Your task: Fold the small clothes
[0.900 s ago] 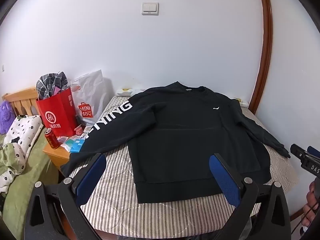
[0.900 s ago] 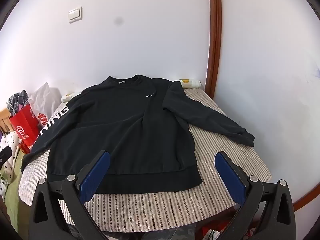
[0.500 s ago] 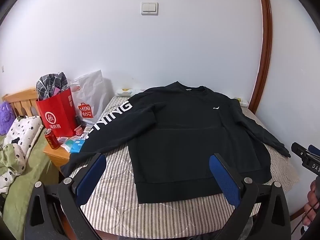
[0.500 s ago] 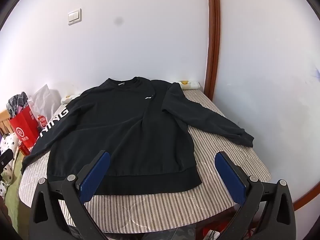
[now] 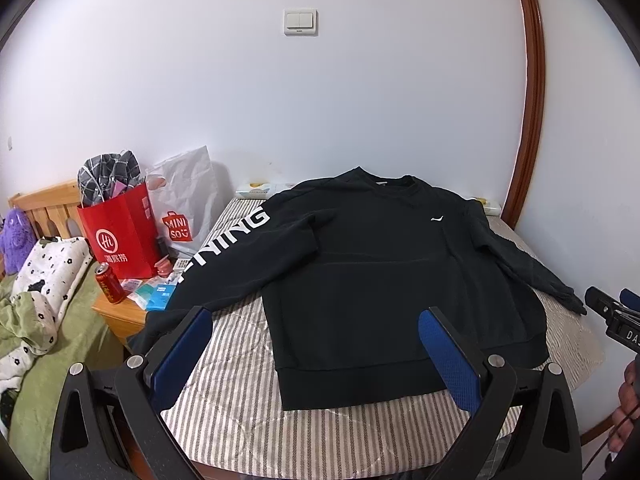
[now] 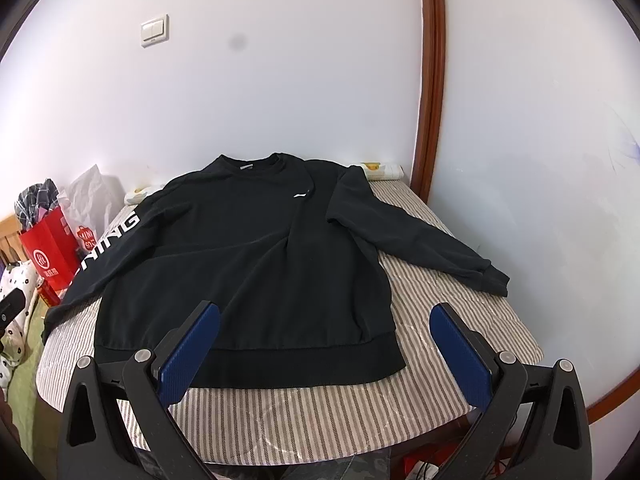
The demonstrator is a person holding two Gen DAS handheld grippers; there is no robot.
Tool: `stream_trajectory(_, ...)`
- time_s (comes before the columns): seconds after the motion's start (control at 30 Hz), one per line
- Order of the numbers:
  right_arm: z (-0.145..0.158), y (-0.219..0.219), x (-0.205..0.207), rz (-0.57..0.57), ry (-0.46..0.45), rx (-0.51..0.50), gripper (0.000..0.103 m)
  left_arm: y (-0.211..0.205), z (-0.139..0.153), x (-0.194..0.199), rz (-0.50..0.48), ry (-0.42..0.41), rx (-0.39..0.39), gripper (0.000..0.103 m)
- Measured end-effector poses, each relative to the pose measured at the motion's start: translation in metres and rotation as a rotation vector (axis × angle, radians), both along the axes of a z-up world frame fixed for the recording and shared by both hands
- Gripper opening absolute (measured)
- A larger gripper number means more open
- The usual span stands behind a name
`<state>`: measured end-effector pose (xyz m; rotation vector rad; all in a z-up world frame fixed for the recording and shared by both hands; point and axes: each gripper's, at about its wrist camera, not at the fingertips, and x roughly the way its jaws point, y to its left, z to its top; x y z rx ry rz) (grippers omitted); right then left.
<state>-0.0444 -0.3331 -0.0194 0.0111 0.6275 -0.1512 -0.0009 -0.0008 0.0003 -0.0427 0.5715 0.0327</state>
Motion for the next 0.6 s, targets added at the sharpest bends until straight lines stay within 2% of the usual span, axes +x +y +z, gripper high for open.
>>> stream_trajectory(0.6,-0.0019,0.0028,-0.0018,-0.002,0.001,-0.005,0.103,0.0075,-0.0001,-0.0063,0.006,-0.010,-0.022,0.103)
